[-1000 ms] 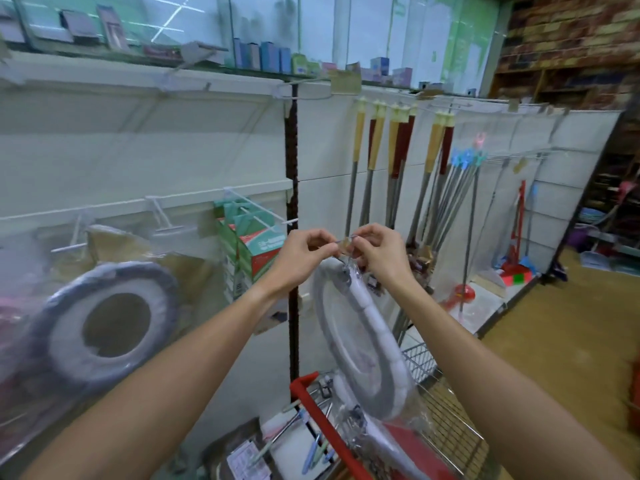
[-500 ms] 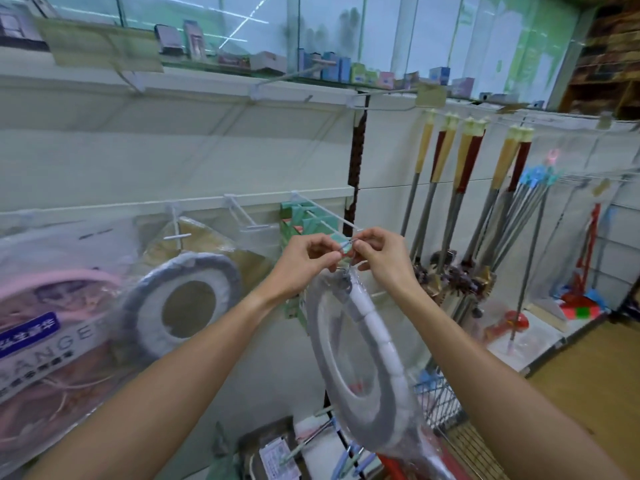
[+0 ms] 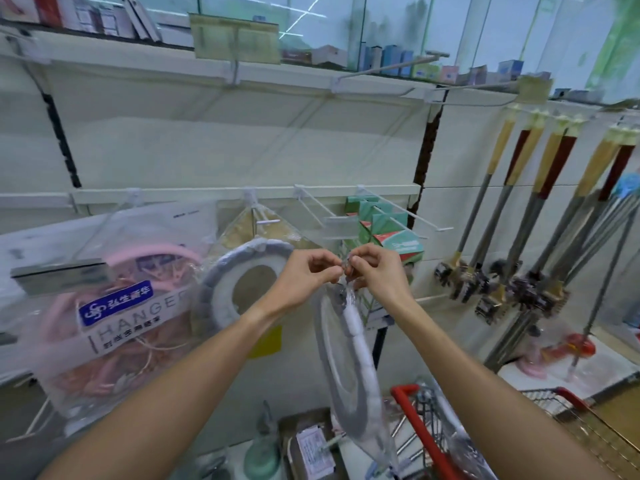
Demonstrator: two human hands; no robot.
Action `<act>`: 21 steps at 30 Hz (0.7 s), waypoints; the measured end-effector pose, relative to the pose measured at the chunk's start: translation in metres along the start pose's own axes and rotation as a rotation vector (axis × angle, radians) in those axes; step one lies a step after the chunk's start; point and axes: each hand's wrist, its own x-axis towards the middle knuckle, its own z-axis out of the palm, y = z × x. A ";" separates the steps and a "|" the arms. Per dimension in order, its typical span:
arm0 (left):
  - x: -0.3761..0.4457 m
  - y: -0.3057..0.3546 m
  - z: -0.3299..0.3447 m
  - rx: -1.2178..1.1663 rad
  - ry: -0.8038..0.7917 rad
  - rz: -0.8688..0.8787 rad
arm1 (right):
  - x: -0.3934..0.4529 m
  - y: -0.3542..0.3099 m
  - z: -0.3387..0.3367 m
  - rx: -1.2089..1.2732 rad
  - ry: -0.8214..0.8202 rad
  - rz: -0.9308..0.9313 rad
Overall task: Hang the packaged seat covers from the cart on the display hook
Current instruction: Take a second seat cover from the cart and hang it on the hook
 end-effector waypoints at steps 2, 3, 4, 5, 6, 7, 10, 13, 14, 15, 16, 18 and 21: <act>-0.009 -0.002 -0.015 -0.005 0.030 -0.012 | -0.001 -0.003 0.018 0.010 -0.014 -0.005; -0.014 -0.003 -0.023 -0.008 0.045 -0.016 | -0.001 -0.005 0.027 0.012 -0.022 -0.009; -0.018 -0.005 -0.030 -0.008 0.055 -0.019 | -0.001 -0.006 0.035 0.012 -0.027 -0.013; -0.021 -0.007 -0.036 -0.014 0.063 -0.024 | -0.001 -0.007 0.042 0.013 -0.034 -0.019; -0.024 -0.009 -0.041 -0.016 0.075 -0.031 | -0.001 -0.008 0.048 0.014 -0.041 -0.022; -0.026 -0.011 -0.047 -0.012 0.088 -0.041 | 0.000 -0.008 0.055 0.017 -0.045 -0.021; -0.034 -0.015 -0.061 0.040 0.128 -0.054 | 0.000 -0.010 0.074 0.031 -0.049 -0.016; -0.044 -0.016 -0.073 0.075 0.172 -0.032 | -0.001 -0.014 0.092 0.049 -0.049 -0.012; -0.046 -0.017 -0.075 0.080 0.186 -0.025 | -0.001 -0.016 0.096 0.058 -0.046 -0.011; -0.047 -0.017 -0.078 0.080 0.200 -0.021 | -0.002 -0.017 0.100 0.070 -0.043 -0.013; -0.048 -0.018 -0.080 0.076 0.215 -0.019 | -0.002 -0.019 0.103 0.079 -0.035 -0.016; -0.049 -0.017 -0.084 0.084 0.229 -0.015 | -0.002 -0.022 0.108 0.090 -0.014 -0.026; -0.046 -0.013 -0.089 0.102 0.226 0.005 | 0.002 -0.025 0.116 0.119 0.008 -0.027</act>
